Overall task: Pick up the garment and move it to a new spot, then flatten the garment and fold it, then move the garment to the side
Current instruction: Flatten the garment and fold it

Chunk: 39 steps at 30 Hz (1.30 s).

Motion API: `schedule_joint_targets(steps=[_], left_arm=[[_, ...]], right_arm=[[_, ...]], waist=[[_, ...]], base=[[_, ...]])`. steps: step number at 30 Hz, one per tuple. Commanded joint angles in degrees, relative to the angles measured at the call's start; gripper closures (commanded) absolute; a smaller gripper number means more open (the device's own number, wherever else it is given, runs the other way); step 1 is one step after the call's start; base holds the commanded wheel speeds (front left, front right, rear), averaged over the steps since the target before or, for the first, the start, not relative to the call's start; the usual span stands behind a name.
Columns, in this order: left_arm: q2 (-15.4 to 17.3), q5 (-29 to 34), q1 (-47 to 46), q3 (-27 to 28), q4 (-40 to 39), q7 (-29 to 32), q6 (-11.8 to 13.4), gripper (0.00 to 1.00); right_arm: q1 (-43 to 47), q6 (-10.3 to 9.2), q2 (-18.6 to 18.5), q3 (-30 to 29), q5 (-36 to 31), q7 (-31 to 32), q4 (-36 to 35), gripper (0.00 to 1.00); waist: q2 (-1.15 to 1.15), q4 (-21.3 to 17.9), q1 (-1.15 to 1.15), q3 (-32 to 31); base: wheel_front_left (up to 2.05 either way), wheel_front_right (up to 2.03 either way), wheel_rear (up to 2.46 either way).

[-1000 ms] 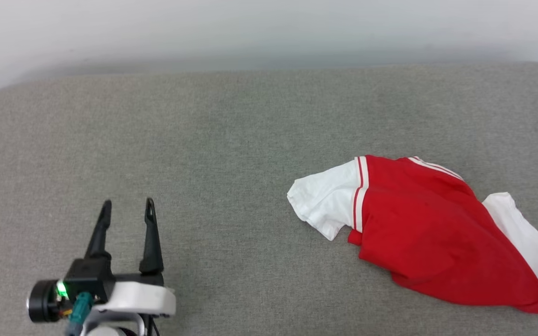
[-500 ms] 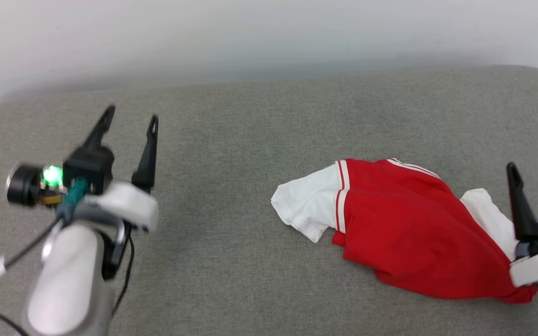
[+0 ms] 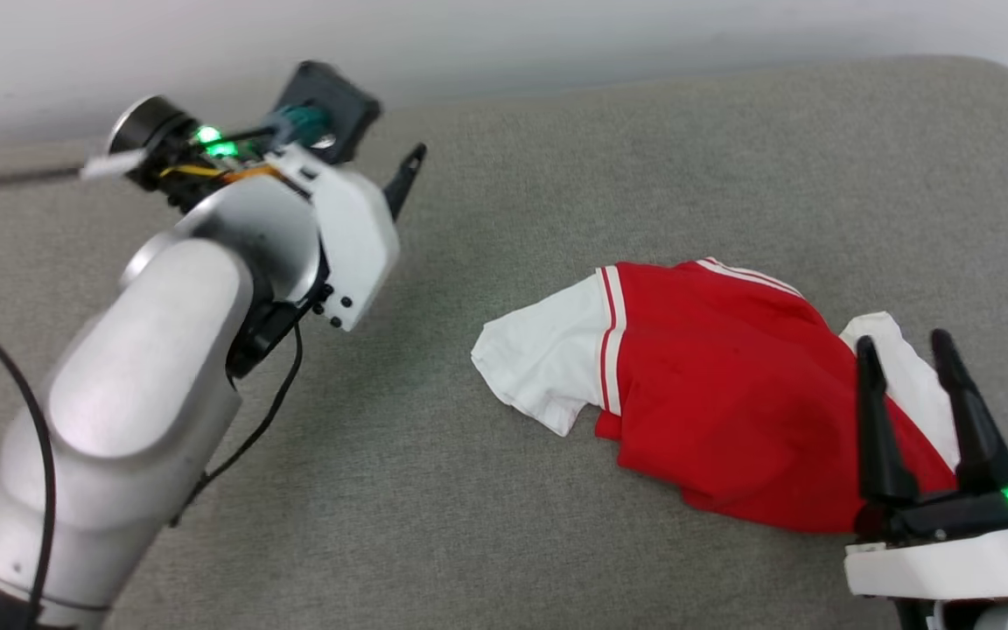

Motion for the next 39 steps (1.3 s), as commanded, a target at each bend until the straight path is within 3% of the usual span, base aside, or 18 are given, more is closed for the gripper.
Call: schedule_joint_targets(steps=[1,8,16,21,25,31,32,33,39], left_arm=[[1.8,-2.7,-2.4,-3.6,-0.5,3.2,0.1,0.00],[6.6,-16.4,-14.0,-22.6,-2.7,16.0,0.1,0.00],[7.5,-26.3,-24.1,-38.3,-2.7,25.8,0.0,0.00],[7.7,-27.2,-25.9,-41.0,-4.0,32.8,0.0,0.00],[8.2,-24.6,-21.9,-41.0,-7.5,39.9,0.0,0.00],[9.9,-22.4,-17.6,-41.7,-9.8,43.4,0.0,0.00],[10.2,-22.1,-17.3,-41.7,-10.0,43.2,0.0,0.58],[10.3,-21.9,-17.1,-41.8,-10.2,42.9,0.0,1.00],[10.0,-21.9,-19.5,-41.1,-10.7,36.7,0.0,1.00]], right_arm=[[0.4,-0.04,0.6,0.5,-0.4,-0.1,-0.4,0.00],[-2.5,-0.04,1.5,2.7,-0.7,-0.3,0.5,0.00],[-5.4,-0.04,2.3,4.4,-0.7,-0.3,0.0,0.00],[-6.9,-0.04,2.5,5.2,0.1,-0.3,-0.5,0.00],[-8.0,-0.04,2.5,5.5,1.6,-0.4,-0.8,0.00],[-9.1,-0.04,2.5,5.2,2.5,-0.4,-0.6,0.00],[-9.3,-0.04,2.5,5.2,2.6,-0.4,-0.6,0.00],[-9.3,-0.04,2.5,5.1,2.7,-0.4,-0.5,0.00],[-7.7,-0.04,2.5,4.1,2.4,-0.4,-0.3,0.00]], waist=[[0.00,-0.9,0.00,1.4],[0.00,-3.0,0.00,5.2],[0.00,-6.0,0.00,10.1],[0.00,-7.5,0.00,13.0],[0.00,-8.5,0.00,14.7],[0.00,-9.3,0.00,15.7],[0.00,-9.3,0.00,15.8],[0.00,-9.2,0.00,15.6],[0.00,-6.7,0.00,12.4]], base=[[0.00,0.00,0.00],[0.00,0.00,0.00],[0.00,0.00,0.00],[0.00,0.00,0.00],[0.00,0.00,0.00],[0.00,0.00,0.00],[0.00,0.00,0.00],[0.00,0.00,0.00],[0.00,0.00,0.00]])
